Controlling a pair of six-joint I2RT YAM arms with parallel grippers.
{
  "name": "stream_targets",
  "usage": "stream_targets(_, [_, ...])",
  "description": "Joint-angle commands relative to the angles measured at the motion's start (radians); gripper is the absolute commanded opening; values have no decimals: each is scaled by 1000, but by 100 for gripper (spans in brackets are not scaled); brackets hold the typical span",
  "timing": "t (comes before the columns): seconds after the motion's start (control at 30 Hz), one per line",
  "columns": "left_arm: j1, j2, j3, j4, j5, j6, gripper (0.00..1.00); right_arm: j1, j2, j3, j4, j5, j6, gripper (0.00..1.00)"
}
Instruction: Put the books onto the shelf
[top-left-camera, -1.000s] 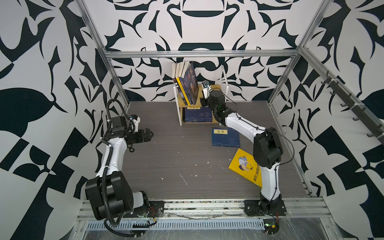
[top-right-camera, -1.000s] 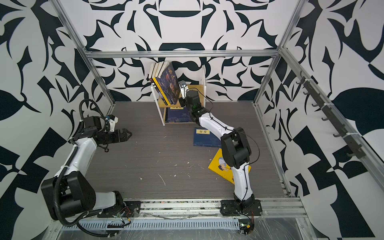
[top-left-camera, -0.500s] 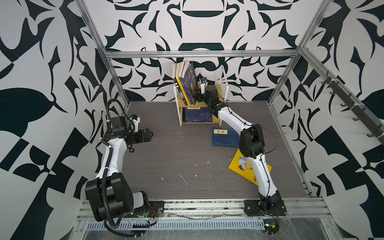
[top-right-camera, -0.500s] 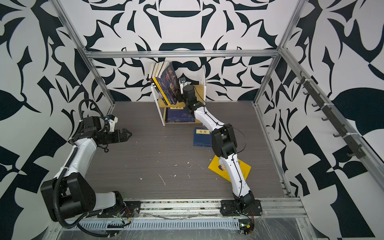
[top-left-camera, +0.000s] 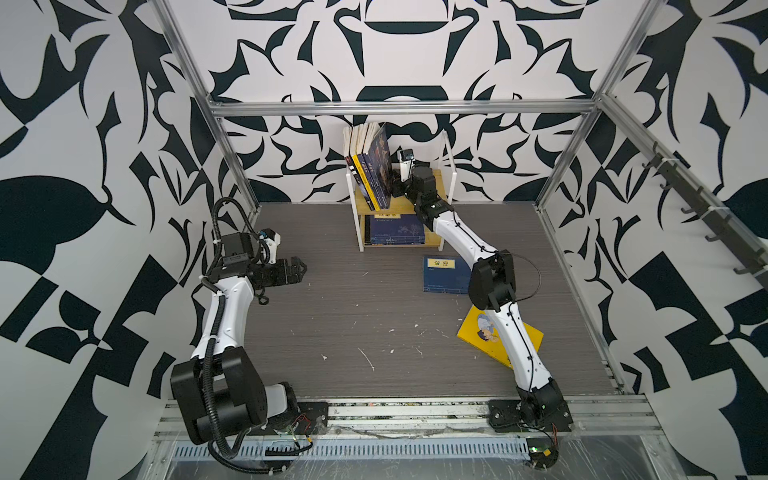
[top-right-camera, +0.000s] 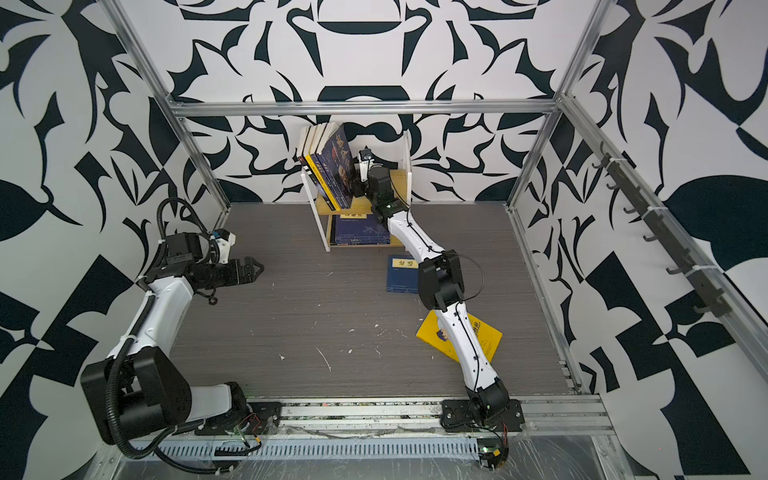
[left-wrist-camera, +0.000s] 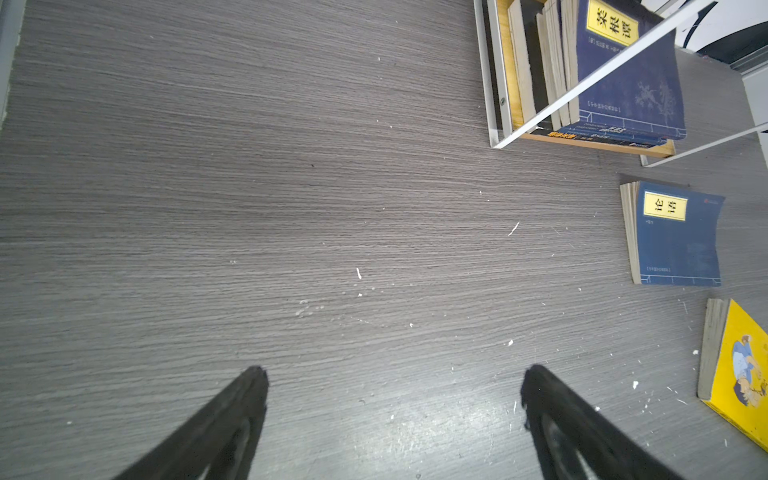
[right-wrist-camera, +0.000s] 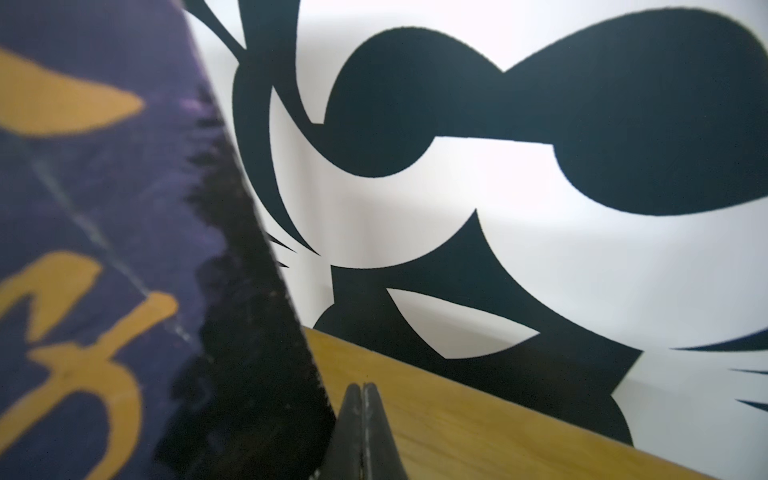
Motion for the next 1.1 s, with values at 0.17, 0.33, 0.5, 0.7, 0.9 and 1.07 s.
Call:
stream_targets(0.17, [-2, -26, -2, -27, 19, 11, 99, -7, 1, 35, 14, -216, -69, 0])
stream_targets(0.33, [-2, -29, -3, -26, 15, 12, 100, -20, -7, 24, 36, -305, -75, 0])
stream_targets(0.5, [-2, -32, -7, -26, 11, 13, 99, -23, -20, 24, 30, -269, -80, 0])
stream_targets(0.7, [-2, -32, -8, -28, 12, 13, 99, -23, -70, 50, 3, -126, -81, 0])
stream_targets(0.9, [-3, -34, -8, -28, 16, 13, 99, -23, -188, -8, 66, -30, -62, 0])
stream_targets(1.07, [-2, -32, -4, -28, 26, 6, 100, -23, -331, -107, 72, 36, -51, 0])
